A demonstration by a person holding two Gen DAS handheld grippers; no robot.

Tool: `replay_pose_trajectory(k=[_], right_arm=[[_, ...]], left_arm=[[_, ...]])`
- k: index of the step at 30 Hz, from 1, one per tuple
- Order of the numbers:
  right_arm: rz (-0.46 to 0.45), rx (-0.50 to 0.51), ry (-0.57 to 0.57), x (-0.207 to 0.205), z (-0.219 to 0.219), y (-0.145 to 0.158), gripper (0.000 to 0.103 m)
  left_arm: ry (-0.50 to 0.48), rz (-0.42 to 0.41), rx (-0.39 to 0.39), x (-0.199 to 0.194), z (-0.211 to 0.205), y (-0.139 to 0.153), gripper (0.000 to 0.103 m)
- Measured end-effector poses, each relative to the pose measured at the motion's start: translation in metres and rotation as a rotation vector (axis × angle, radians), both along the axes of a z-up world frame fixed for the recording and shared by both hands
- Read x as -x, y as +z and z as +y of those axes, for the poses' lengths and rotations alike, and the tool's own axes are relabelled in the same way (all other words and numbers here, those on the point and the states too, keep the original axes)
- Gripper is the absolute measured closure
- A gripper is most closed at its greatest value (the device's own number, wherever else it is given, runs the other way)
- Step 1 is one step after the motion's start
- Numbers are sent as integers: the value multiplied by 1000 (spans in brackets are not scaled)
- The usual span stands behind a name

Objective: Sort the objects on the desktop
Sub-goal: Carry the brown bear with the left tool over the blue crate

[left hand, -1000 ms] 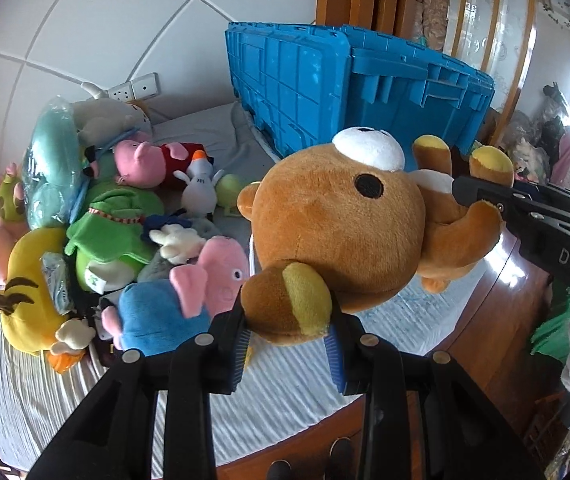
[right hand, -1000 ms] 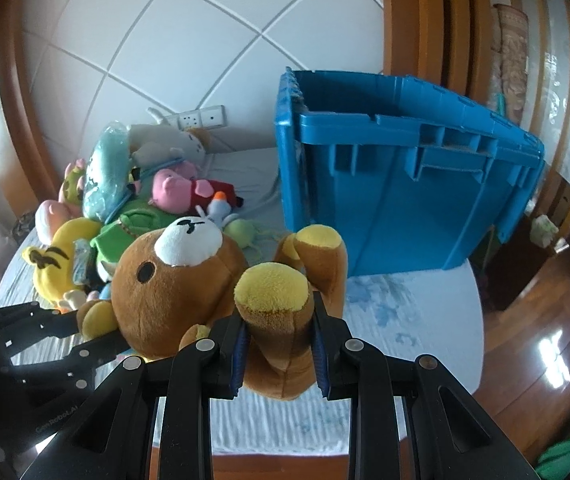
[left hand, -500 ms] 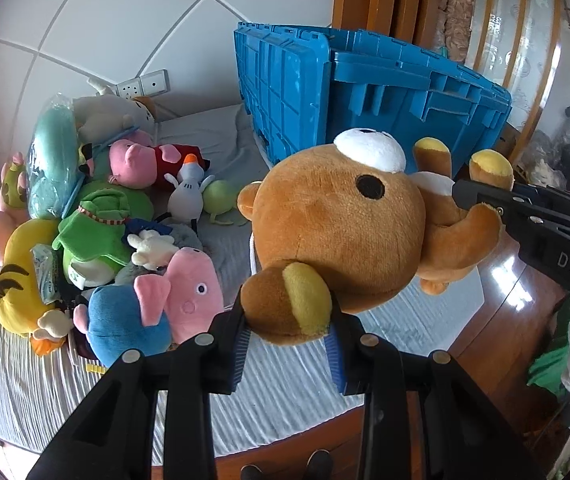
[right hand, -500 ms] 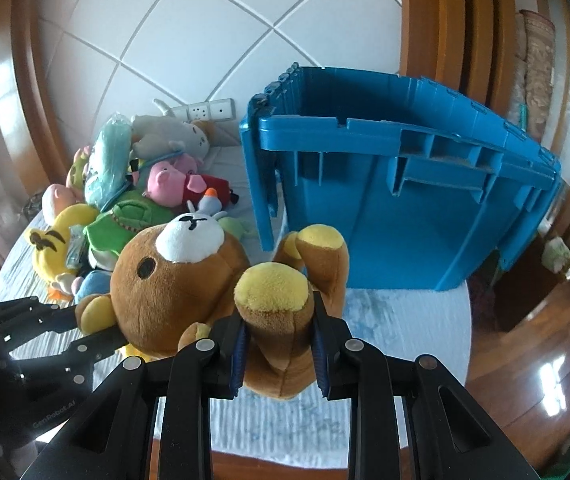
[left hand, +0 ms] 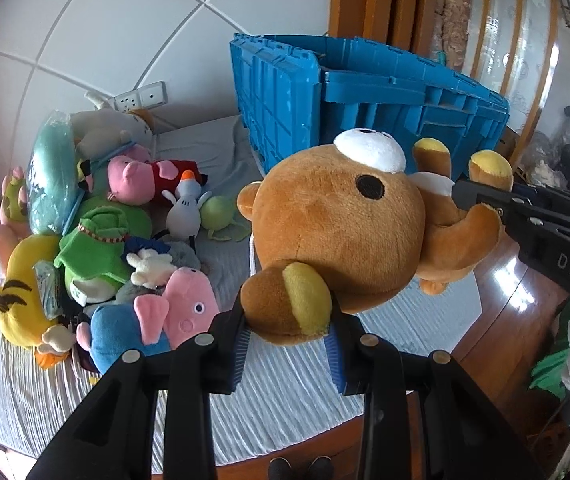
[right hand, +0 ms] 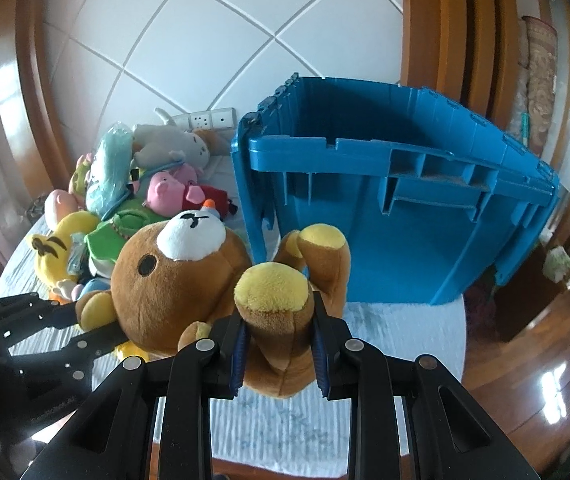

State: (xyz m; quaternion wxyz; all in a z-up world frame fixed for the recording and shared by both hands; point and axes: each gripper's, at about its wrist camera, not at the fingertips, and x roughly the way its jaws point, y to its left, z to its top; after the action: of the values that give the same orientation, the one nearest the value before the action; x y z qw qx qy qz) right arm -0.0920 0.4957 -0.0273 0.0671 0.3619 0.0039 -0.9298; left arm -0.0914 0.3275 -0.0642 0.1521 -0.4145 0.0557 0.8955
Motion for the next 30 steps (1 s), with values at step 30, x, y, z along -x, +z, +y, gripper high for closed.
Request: replay_pose_trajectory(k=[30], right_arm=[[78, -45, -101, 5, 6, 46, 77]], left_arm=[[-119, 84, -7, 26, 14, 45, 71]])
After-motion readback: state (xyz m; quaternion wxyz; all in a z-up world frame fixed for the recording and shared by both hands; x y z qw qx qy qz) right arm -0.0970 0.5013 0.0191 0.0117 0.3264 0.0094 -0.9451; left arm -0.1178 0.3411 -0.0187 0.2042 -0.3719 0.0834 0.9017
